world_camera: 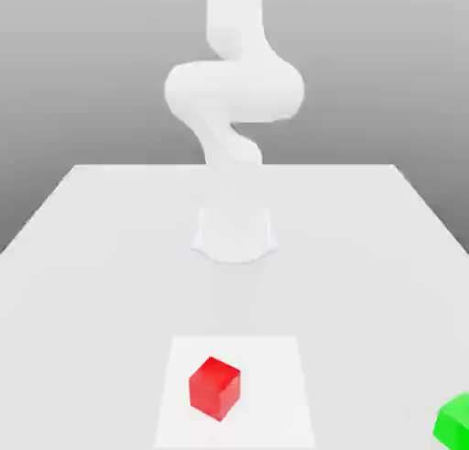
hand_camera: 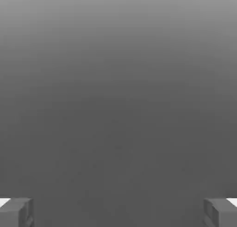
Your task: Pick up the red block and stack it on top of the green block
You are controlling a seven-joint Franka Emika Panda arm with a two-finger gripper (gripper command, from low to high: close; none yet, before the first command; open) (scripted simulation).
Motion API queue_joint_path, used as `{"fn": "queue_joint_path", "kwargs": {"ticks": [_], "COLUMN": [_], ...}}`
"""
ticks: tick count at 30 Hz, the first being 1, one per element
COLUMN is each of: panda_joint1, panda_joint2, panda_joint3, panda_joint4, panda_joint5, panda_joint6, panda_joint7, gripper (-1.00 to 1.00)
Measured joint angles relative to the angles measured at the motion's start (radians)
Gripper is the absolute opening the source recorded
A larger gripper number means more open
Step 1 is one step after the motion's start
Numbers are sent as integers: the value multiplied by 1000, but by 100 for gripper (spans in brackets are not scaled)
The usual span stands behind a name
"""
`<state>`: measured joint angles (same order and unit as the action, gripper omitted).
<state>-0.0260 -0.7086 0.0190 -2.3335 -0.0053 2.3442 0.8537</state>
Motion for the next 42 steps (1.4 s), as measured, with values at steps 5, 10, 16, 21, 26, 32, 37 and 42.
{"fn": "queue_joint_path", "kwargs": {"ticks": [5, 10, 16, 21, 26, 32, 37, 42], "panda_joint1": [-49, -90, -118, -127, -115, -104, -109, -94], "panda_joint2": [188, 369, 587, 767, 946, 1011, 961, 846], "panda_joint3": [35, 62, 72, 69, 49, 37, 43, 90], "panda_joint4": [-69, -135, -215, -281, -279, -270, -277, -258], "panda_joint5": [-14, -29, -45, -29, -54, -65, -57, -34], "panda_joint6": [91, 178, 283, 371, 506, 562, 520, 383], "panda_joint7": [112, 223, 352, 440, 486, 495, 490, 431], "gripper": [0, 0, 0, 0, 0, -100, -100, -100]}}
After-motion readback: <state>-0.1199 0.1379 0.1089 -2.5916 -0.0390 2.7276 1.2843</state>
